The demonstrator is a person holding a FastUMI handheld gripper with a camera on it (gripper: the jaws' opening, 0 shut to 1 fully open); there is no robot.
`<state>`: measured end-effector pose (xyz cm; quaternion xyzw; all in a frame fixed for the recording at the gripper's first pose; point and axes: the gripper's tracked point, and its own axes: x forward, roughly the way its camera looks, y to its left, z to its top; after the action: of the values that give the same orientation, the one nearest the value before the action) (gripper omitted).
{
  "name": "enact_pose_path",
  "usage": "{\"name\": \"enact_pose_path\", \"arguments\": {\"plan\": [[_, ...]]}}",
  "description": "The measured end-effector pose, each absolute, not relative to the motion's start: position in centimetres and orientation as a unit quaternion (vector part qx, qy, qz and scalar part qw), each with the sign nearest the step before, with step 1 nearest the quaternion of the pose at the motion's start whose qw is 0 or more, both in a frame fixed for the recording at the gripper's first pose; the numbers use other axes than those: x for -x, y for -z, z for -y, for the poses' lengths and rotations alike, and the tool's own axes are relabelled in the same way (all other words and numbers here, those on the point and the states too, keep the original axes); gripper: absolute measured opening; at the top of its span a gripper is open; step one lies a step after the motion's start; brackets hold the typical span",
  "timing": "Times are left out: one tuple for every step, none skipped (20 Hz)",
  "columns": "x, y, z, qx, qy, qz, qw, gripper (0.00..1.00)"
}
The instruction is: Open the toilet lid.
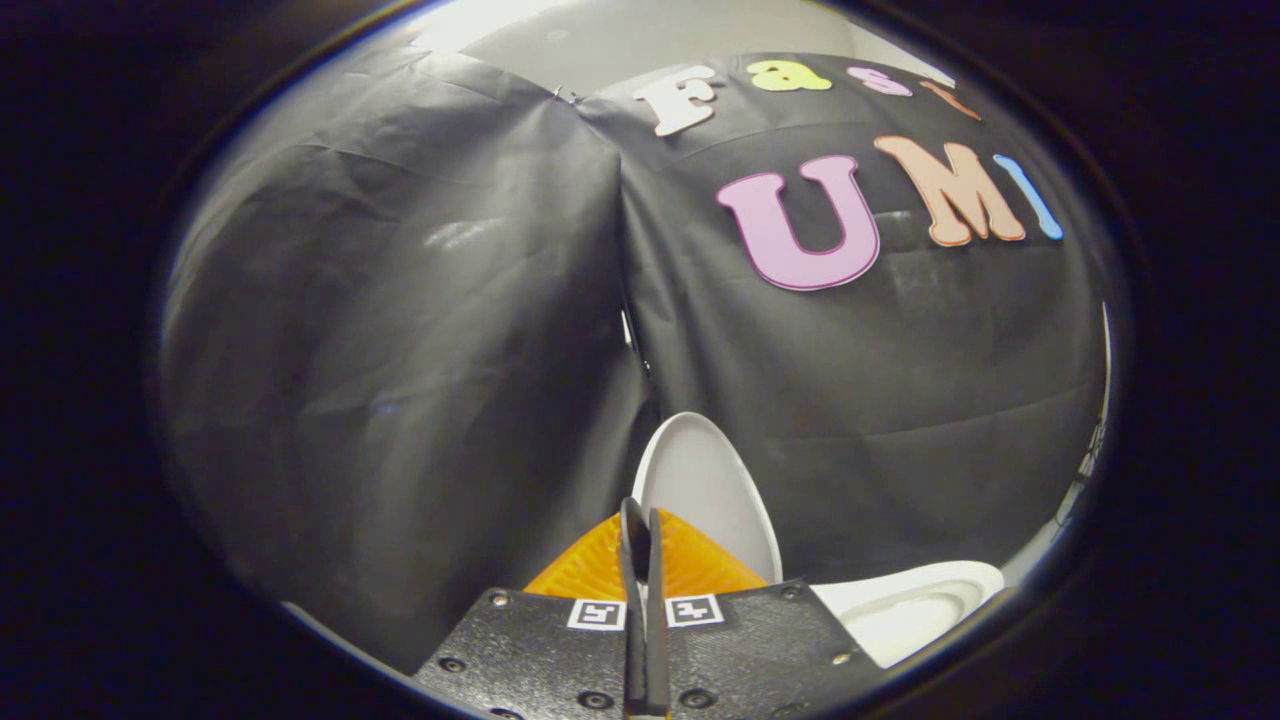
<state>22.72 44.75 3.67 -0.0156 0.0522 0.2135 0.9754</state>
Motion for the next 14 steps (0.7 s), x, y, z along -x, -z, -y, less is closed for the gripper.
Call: {"name": "enact_pose_path", "arguments": {"plan": [[-22.6,-3.6,-44.7,0.016,-0.21,-0.052,0.976,0.0],[-22.7,-3.7,-44.7,0.018,-0.205,-0.05,0.977,0.0],[-22.7,-3.9,-44.7,0.022,-0.204,-0.048,0.978,0.0],[-22.7,-3.8,-44.6,0.026,-0.202,-0.048,0.978,0.01],[-22.5,-3.9,-44.3,0.03,-0.199,-0.046,0.978,0.05],[-22.5,-3.7,-44.4,0.033,-0.201,-0.05,0.978,0.09],[-22.5,-3.6,-44.7,0.034,-0.205,-0.054,0.977,0.13],[-22.5,-3.0,-44.8,0.033,-0.208,-0.062,0.976,0.17],[-22.4,-2.7,-44.6,0.032,-0.206,-0.063,0.976,0.25],[-22.5,-2.8,-44.5,0.03,-0.202,-0.06,0.977,0.32],[-22.4,-2.9,-44.2,0.03,-0.195,-0.058,0.979,0.4],[-22.2,-3.0,-44.1,0.033,-0.193,-0.056,0.979,0.47],[-22.1,-3.1,-44.0,0.037,-0.189,-0.05,0.98,0.55],[-21.7,-3.6,-43.8,0.043,-0.189,-0.039,0.98,0.62]]}}
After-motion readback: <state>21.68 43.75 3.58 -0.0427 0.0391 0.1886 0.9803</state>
